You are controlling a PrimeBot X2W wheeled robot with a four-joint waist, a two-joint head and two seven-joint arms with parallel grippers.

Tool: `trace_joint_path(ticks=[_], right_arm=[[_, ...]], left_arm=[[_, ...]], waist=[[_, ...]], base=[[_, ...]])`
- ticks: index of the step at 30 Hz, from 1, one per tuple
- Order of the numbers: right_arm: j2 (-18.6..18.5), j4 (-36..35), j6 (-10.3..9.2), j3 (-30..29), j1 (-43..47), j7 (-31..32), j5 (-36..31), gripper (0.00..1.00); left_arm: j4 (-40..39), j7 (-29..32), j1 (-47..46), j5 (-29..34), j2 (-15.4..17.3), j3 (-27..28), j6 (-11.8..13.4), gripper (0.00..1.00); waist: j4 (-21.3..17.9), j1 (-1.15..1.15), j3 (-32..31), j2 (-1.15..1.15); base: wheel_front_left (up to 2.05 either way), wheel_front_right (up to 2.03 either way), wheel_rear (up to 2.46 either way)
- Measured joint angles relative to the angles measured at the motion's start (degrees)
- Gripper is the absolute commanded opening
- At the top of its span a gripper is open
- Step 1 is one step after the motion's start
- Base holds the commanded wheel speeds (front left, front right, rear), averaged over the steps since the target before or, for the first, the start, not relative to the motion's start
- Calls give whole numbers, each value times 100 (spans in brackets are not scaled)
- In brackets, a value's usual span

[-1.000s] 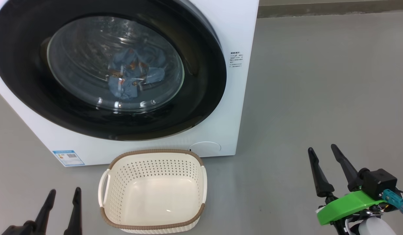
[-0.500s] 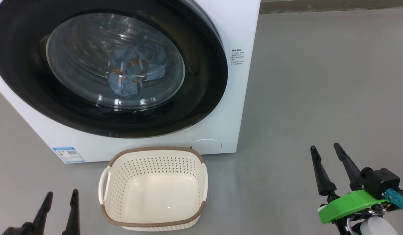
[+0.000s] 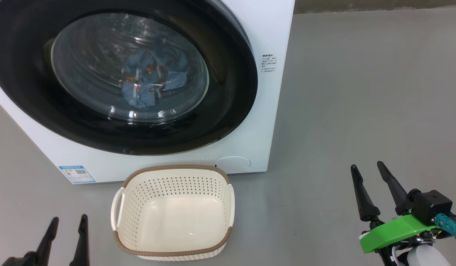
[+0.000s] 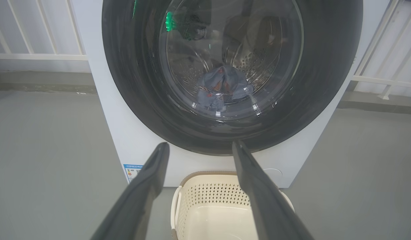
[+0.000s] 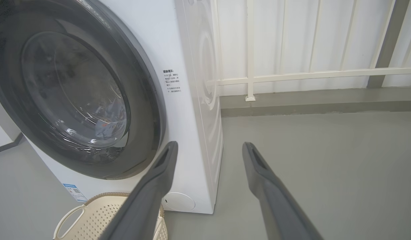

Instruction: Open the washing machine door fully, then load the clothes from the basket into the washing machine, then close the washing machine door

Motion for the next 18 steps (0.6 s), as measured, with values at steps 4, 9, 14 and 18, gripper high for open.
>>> trace_joint_path(ticks=[4,9,14,18], right_arm=[[0,-1,0,1,0,0,-1,100],[1,-2,0,1,0,0,-1,100],[1,-5,0,9,0,0,-1,100],[1,-8,0,16,0,0,-1,100]], left_arm=[[-1,0,0,0,0,0,0,100],[-1,0,0,0,0,0,0,100],[10,0,0,2,1,3,0,100],[18,0,0,21,1,19,0,100]], waist=[[-10,0,-6,0],[-10,0,-22,0],[-6,0,-41,0],[0,0,-62,0]], base=[[0,0,0],[0,0,0],[0,0,0],[0,0,0]])
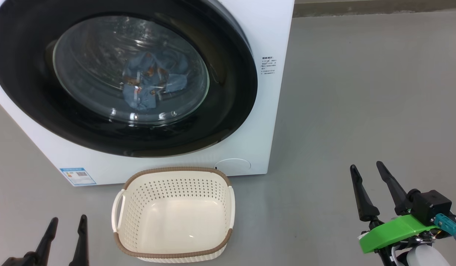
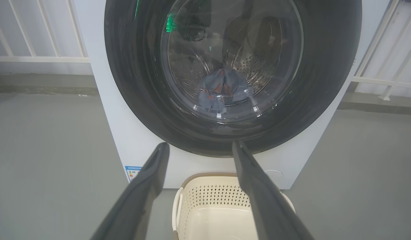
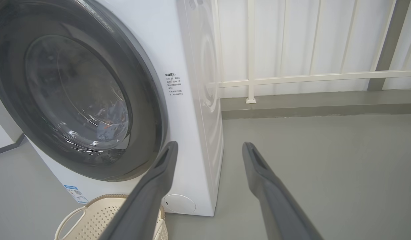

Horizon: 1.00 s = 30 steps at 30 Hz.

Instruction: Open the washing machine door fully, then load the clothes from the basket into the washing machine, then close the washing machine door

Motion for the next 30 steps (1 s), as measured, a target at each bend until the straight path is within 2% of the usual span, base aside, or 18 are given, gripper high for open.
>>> trace_joint_path(ticks=[4,5,13,18,22,30], right_arm=[[0,0,0,8,0,0,0,100],[4,15,0,10,2,0,3,0],[222,502,0,35,324,27,105,0],[227,497,0,8,343,107,313,0],[242,490,0,-19,343,160,604,0],[264,456,0,-77,342,266,984,0]], left_arm=[[0,0,1,31,-1,15,0,100],[11,0,3,30,-8,18,0,0],[402,48,130,-2,-437,-132,0,0],[403,111,129,-290,-450,-114,0,0],[401,168,126,-472,-472,-98,0,0],[391,309,120,-862,-503,-65,0,0]], waist=[[12,0,-14,0],[13,0,-16,0],[13,0,-19,0],[14,13,-40,0],[14,3,-40,0],[16,1,-44,0]], base=[[0,0,0],[0,0,0],[0,0,0],[0,0,0],[0,0,0],[0,0,0]])
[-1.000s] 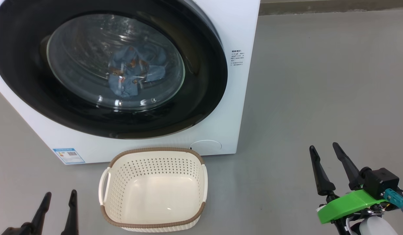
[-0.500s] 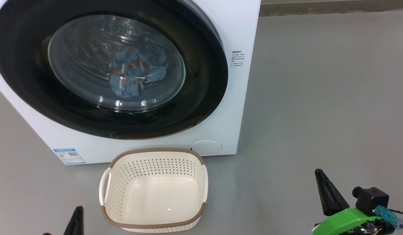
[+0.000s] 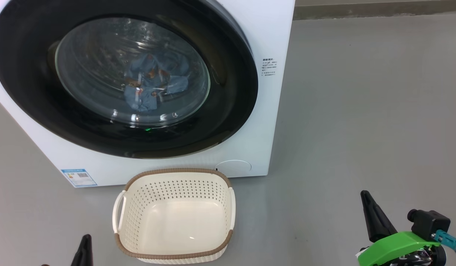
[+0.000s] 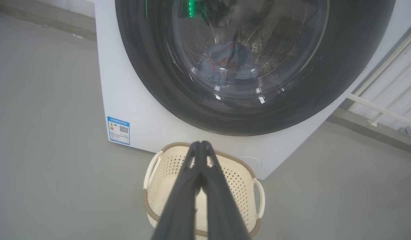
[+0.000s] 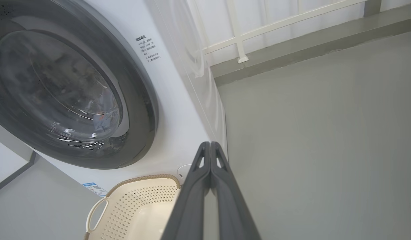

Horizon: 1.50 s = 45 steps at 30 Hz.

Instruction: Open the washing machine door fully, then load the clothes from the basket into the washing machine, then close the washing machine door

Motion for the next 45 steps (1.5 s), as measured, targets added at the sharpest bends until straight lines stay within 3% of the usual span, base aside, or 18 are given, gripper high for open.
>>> trace_joint_path(ticks=[45], right_arm=[[147,-225,0,-505,-3,759,2670,0]], left_arm=[[-193,754,-160,-2542,-315,259,0,0]], waist=[[9,-1,-71,0]], base=[[0,0,0]])
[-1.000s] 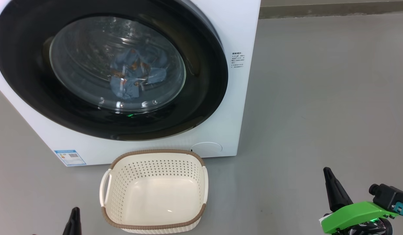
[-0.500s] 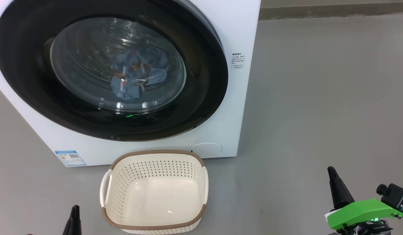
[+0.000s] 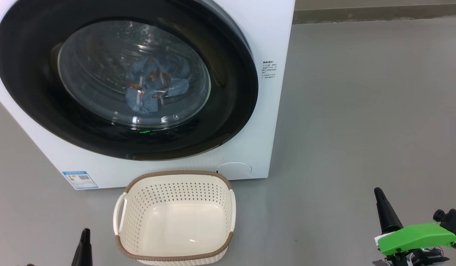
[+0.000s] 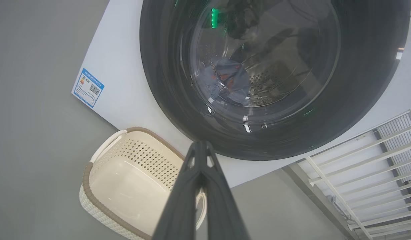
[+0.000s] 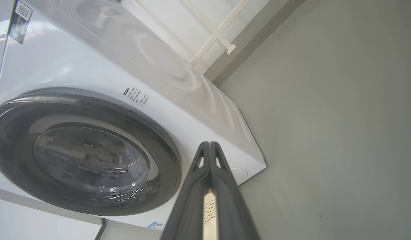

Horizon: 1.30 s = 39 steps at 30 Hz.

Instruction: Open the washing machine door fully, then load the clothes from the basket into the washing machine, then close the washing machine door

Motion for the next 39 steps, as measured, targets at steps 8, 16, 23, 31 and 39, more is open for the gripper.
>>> trace_joint_path(ticks=[8,16,23,31,39], right_arm=[[40,-37,-1,-82,-1,146,468,0],[69,-77,-1,-181,-2,277,907,0],[89,-111,-16,-244,-4,393,1305,0],[116,-147,-16,-353,-8,508,1745,0],[136,-183,-16,-409,-17,647,2174,0]], left_arm=[[-35,121,-30,-461,-36,56,0,0],[-77,258,-116,-900,-93,94,0,0],[-105,364,-116,-1280,-143,132,1,0],[-145,503,-166,-1695,-199,181,1,0],[-182,611,-233,-2078,-234,226,1,0]], waist=[[2,0,-12,0],[3,0,-25,0],[4,0,-35,0],[6,0,-48,0],[7,0,-58,0]], base=[[0,0,0],[0,0,0],[0,0,0],[0,0,0],[0,0,0]])
